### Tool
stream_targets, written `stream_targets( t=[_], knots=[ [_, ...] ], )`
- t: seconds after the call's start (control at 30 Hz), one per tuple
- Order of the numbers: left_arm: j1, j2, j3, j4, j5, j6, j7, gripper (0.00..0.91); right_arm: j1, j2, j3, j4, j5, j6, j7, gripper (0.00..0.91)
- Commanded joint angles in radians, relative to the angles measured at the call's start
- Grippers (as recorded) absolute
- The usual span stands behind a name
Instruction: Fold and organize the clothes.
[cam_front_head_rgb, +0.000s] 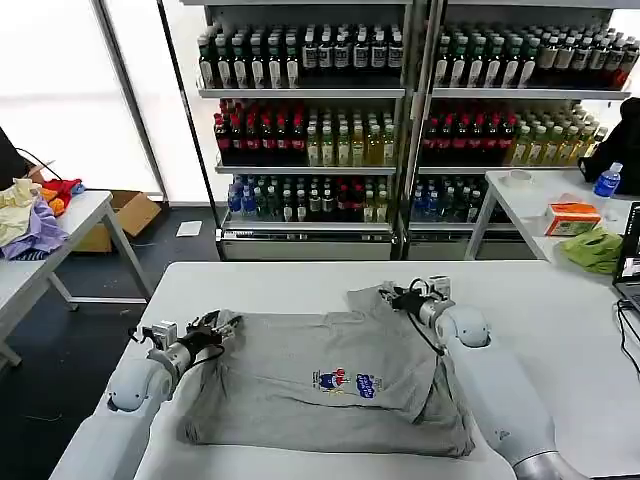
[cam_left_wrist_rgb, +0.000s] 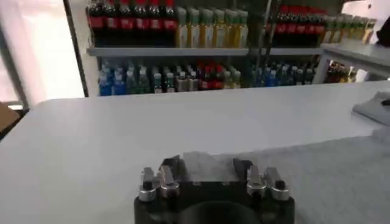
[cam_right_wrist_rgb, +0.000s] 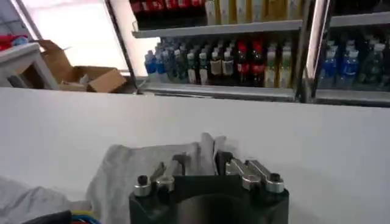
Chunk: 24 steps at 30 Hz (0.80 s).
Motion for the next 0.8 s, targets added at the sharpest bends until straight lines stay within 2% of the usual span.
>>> stream_targets(
  t=[0.03,0.2,0.43,0.8],
  knots=[
    [-0.009,-0.005,0.013,0.015,0.003,0.0,0.012,0.01,-0.012,0.007,-0.003,0.009,0.016,-0.004,-0.001,0.0],
    [-0.009,0.007,0.012,0.026,0.0,-0.012,0.021,0.01,-0.039,0.0,0.002,0.05,0.033,-0.004,-0.01,0.0],
    [-0.029,0.017,0.008,0.002,-0.057,-0.029,-0.019,0.01,-0.068,0.0,0.039,0.123,0.092,-0.004,0.014,0.0],
    [0.06,0.054,-0.063,-0.211,-0.11,-0.027,-0.041,0.01,-0.167,-0.058,0.135,0.428,0.24,-0.005,0.093,0.0]
  ],
)
